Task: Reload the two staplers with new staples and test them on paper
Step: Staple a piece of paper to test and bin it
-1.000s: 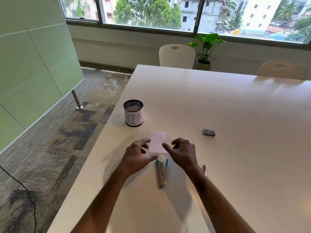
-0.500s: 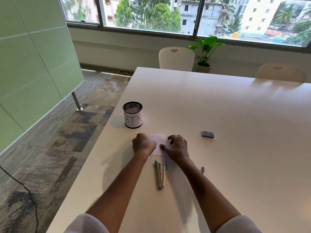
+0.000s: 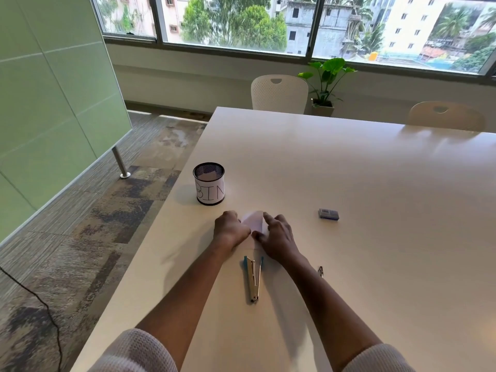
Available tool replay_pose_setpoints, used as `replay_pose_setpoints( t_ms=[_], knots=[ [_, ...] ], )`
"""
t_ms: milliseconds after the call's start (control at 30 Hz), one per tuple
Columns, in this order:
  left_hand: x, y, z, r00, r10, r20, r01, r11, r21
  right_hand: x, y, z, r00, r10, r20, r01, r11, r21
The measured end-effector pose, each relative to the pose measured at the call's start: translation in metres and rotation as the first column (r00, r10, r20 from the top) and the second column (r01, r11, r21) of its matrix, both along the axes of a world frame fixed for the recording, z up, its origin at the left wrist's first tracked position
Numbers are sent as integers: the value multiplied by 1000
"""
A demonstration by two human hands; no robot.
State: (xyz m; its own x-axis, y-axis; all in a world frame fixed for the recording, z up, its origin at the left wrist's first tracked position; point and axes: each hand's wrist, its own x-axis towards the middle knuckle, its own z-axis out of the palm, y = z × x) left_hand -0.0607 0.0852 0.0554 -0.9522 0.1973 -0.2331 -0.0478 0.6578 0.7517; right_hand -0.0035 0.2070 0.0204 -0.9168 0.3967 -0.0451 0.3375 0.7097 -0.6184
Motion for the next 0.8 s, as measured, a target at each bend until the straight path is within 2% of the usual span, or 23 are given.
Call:
replay_pose_setpoints(
  t_ms=[133, 267, 333, 433, 533, 633, 700, 800],
  knots=[
    [-3, -2, -4, 999, -43, 11, 42, 999, 22, -2, 1, 2, 999, 12, 42, -12, 1000, 23],
    [-3, -7, -12, 998, -54, -23, 56, 994, 94, 3, 4, 2, 999, -8, -37, 6, 998, -59],
    [-3, -11, -15, 998, -54, -41, 59, 989, 132, 7, 9, 6, 996, -32, -78, 16, 980, -200],
    [-6, -19, -14, 999, -25, -41, 34, 970, 243, 14, 18, 15, 992, -65, -107, 3, 868, -497],
    [-8, -29, -8, 997, -43, 69, 6, 885, 466, 23, 25, 25, 983, -92, -162, -44, 730, -682],
    [-2, -36, 6, 972, -133, 195, -26, 760, 649, 32, 27, 33, 975, -121, -185, -64, 645, -761],
    [3, -38, 14, 963, -176, 202, -16, 715, 699, 37, 27, 35, 968, -144, -204, -71, 624, -778],
    [11, -41, 23, 966, -186, 182, -12, 667, 745, 46, 28, 37, 955, -148, -258, -106, 641, -760]
  ],
)
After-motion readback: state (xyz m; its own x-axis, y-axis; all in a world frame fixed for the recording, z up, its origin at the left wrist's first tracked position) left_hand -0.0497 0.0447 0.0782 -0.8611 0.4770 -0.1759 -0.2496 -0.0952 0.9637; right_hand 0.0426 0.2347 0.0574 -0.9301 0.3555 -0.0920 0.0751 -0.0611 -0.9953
